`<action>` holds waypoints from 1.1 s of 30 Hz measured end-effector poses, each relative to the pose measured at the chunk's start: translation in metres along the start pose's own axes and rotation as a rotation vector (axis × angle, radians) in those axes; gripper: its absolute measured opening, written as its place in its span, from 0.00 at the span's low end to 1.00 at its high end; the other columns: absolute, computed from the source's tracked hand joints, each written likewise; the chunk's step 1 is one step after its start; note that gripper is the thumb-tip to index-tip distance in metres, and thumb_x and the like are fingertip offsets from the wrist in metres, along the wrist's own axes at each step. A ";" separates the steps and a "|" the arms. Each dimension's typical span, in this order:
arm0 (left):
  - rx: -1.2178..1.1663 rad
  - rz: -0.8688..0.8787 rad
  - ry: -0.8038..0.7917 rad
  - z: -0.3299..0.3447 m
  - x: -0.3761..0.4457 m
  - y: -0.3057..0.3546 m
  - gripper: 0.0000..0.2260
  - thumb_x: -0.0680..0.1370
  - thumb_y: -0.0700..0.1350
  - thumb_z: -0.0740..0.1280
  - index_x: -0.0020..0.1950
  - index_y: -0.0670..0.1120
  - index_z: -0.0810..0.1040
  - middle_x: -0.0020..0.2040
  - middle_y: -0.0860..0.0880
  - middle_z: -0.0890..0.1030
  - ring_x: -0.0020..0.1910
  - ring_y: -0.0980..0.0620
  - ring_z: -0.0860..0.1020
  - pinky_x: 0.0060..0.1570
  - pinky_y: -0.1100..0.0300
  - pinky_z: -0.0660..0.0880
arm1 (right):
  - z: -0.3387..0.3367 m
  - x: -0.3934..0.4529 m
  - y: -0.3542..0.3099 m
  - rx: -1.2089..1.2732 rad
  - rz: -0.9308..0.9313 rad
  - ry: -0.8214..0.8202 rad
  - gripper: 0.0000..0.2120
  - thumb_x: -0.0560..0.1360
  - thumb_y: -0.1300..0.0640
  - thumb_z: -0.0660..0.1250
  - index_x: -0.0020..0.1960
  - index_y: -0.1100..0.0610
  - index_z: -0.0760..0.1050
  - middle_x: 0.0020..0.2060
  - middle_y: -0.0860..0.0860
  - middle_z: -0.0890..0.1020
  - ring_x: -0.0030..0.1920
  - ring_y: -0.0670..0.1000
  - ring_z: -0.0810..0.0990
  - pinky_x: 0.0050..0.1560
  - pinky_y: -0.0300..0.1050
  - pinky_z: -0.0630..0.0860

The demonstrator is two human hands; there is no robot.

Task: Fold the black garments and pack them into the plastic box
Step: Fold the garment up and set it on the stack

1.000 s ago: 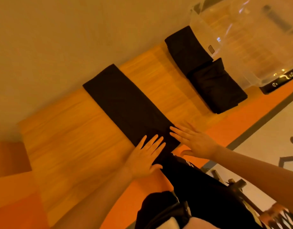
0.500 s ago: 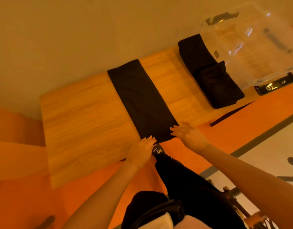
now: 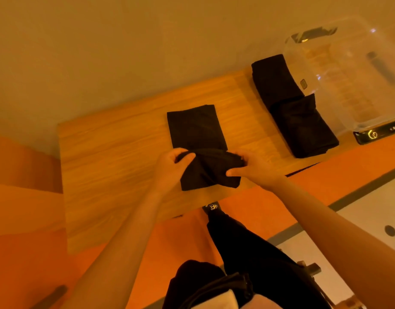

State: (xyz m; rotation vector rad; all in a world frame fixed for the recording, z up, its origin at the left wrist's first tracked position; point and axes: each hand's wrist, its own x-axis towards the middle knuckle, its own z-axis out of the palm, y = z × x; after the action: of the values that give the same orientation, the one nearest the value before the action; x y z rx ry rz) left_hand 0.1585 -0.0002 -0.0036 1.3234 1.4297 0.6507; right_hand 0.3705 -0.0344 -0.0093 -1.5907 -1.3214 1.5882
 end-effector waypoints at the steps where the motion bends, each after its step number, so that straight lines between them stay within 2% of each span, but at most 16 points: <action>1: -0.017 0.000 0.014 -0.002 0.010 0.003 0.03 0.77 0.43 0.66 0.44 0.49 0.77 0.41 0.54 0.78 0.43 0.57 0.78 0.44 0.62 0.75 | -0.001 0.011 -0.002 -0.002 -0.001 0.034 0.13 0.72 0.65 0.68 0.53 0.51 0.74 0.45 0.44 0.78 0.45 0.39 0.79 0.41 0.30 0.76; 3: -0.058 -0.024 0.048 -0.006 0.029 0.007 0.04 0.76 0.43 0.66 0.42 0.51 0.77 0.41 0.54 0.79 0.43 0.56 0.79 0.45 0.61 0.77 | -0.005 0.031 -0.008 0.068 -0.016 0.118 0.08 0.76 0.63 0.63 0.48 0.51 0.76 0.43 0.46 0.80 0.41 0.35 0.80 0.40 0.30 0.75; 4: -0.081 -0.047 0.062 -0.007 0.042 0.007 0.05 0.76 0.43 0.67 0.41 0.52 0.77 0.40 0.55 0.79 0.42 0.58 0.79 0.44 0.64 0.77 | -0.010 0.045 -0.013 0.107 -0.013 0.156 0.08 0.77 0.62 0.61 0.47 0.51 0.77 0.43 0.46 0.80 0.41 0.36 0.80 0.40 0.31 0.75; 7: -0.095 -0.092 0.101 -0.010 0.072 0.007 0.06 0.77 0.43 0.65 0.42 0.53 0.76 0.40 0.57 0.78 0.40 0.61 0.77 0.38 0.70 0.75 | -0.023 0.079 -0.027 0.055 -0.018 0.202 0.08 0.79 0.59 0.59 0.51 0.57 0.77 0.44 0.49 0.81 0.44 0.43 0.80 0.41 0.31 0.75; 9: -0.052 -0.117 0.142 -0.012 0.098 0.006 0.03 0.78 0.45 0.64 0.46 0.50 0.77 0.41 0.56 0.78 0.41 0.61 0.77 0.41 0.66 0.75 | -0.029 0.108 -0.035 0.023 -0.022 0.183 0.08 0.79 0.59 0.59 0.52 0.57 0.76 0.43 0.47 0.80 0.43 0.41 0.78 0.38 0.28 0.74; 13: 0.020 -0.177 0.230 -0.013 0.151 -0.003 0.09 0.80 0.48 0.59 0.50 0.47 0.76 0.45 0.50 0.78 0.42 0.55 0.76 0.44 0.58 0.73 | -0.026 0.172 -0.039 -0.035 -0.027 0.213 0.05 0.79 0.59 0.60 0.50 0.57 0.74 0.38 0.46 0.76 0.37 0.36 0.76 0.34 0.27 0.72; 15: 0.048 -0.225 0.244 -0.013 0.172 -0.014 0.10 0.81 0.49 0.57 0.47 0.46 0.75 0.42 0.50 0.77 0.41 0.54 0.75 0.40 0.59 0.70 | -0.022 0.198 -0.031 -0.096 -0.021 0.248 0.02 0.78 0.59 0.60 0.48 0.57 0.72 0.37 0.48 0.75 0.33 0.36 0.75 0.31 0.26 0.68; 18: 0.188 -0.243 0.246 -0.009 0.192 -0.030 0.12 0.81 0.49 0.56 0.39 0.47 0.70 0.34 0.52 0.71 0.33 0.56 0.70 0.31 0.62 0.63 | -0.017 0.215 -0.011 -0.129 0.001 0.335 0.07 0.78 0.59 0.62 0.54 0.60 0.74 0.43 0.49 0.76 0.40 0.42 0.74 0.33 0.23 0.68; 21: 0.303 -0.231 0.356 -0.001 0.196 -0.039 0.13 0.81 0.50 0.56 0.50 0.43 0.76 0.39 0.51 0.75 0.36 0.55 0.72 0.34 0.63 0.66 | -0.010 0.218 -0.003 -0.174 -0.018 0.431 0.10 0.78 0.55 0.62 0.55 0.60 0.74 0.42 0.46 0.76 0.40 0.42 0.73 0.34 0.23 0.68; 23: 0.328 -0.194 0.434 0.004 0.192 -0.041 0.15 0.81 0.51 0.57 0.56 0.42 0.76 0.41 0.48 0.77 0.37 0.53 0.74 0.36 0.59 0.70 | -0.006 0.221 -0.005 -0.156 -0.004 0.492 0.09 0.77 0.54 0.63 0.52 0.59 0.74 0.38 0.46 0.75 0.35 0.41 0.72 0.31 0.26 0.69; 24: 0.321 -0.182 0.466 0.006 0.191 -0.041 0.14 0.80 0.51 0.58 0.56 0.42 0.76 0.40 0.48 0.77 0.36 0.53 0.74 0.35 0.59 0.70 | -0.006 0.223 -0.007 -0.144 0.012 0.513 0.09 0.77 0.53 0.64 0.50 0.59 0.74 0.36 0.46 0.74 0.34 0.41 0.71 0.30 0.27 0.69; 27: 0.259 -0.225 0.553 0.004 0.187 -0.038 0.13 0.79 0.51 0.62 0.55 0.41 0.75 0.37 0.53 0.74 0.34 0.56 0.73 0.30 0.70 0.66 | -0.011 0.222 -0.010 -0.225 0.052 0.528 0.09 0.76 0.51 0.64 0.45 0.57 0.72 0.32 0.45 0.72 0.30 0.42 0.71 0.27 0.32 0.67; 29: 0.390 -0.222 0.597 0.001 0.181 -0.037 0.15 0.78 0.52 0.62 0.57 0.42 0.73 0.45 0.49 0.77 0.42 0.51 0.76 0.37 0.65 0.70 | -0.016 0.219 -0.013 -0.334 0.061 0.545 0.10 0.77 0.51 0.64 0.49 0.58 0.72 0.35 0.46 0.74 0.32 0.44 0.72 0.30 0.37 0.67; 30: 0.473 -0.138 0.579 0.002 0.176 -0.037 0.16 0.78 0.53 0.60 0.58 0.42 0.73 0.50 0.45 0.78 0.47 0.48 0.77 0.43 0.58 0.73 | -0.017 0.217 -0.015 -0.412 0.013 0.562 0.10 0.77 0.52 0.63 0.52 0.58 0.72 0.39 0.47 0.75 0.35 0.46 0.74 0.33 0.40 0.69; 32: 0.608 0.148 0.430 0.012 0.162 -0.041 0.18 0.77 0.51 0.57 0.59 0.40 0.74 0.56 0.41 0.77 0.55 0.43 0.75 0.55 0.48 0.73 | -0.013 0.212 -0.014 -0.696 -0.286 0.540 0.10 0.76 0.57 0.62 0.55 0.60 0.74 0.47 0.53 0.78 0.46 0.53 0.78 0.42 0.47 0.73; 33: 0.696 0.261 0.328 0.020 0.154 -0.046 0.18 0.77 0.49 0.57 0.60 0.41 0.74 0.60 0.41 0.76 0.60 0.43 0.73 0.60 0.48 0.70 | -0.009 0.210 -0.008 -0.856 -0.447 0.472 0.12 0.76 0.57 0.61 0.56 0.60 0.75 0.52 0.55 0.79 0.51 0.57 0.78 0.48 0.51 0.74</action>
State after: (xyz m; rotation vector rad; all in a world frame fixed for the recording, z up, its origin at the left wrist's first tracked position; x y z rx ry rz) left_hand 0.1818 0.1282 -0.0998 2.0412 1.8625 0.5748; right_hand 0.3416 0.1573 -0.0919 -1.7716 -2.0044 0.3232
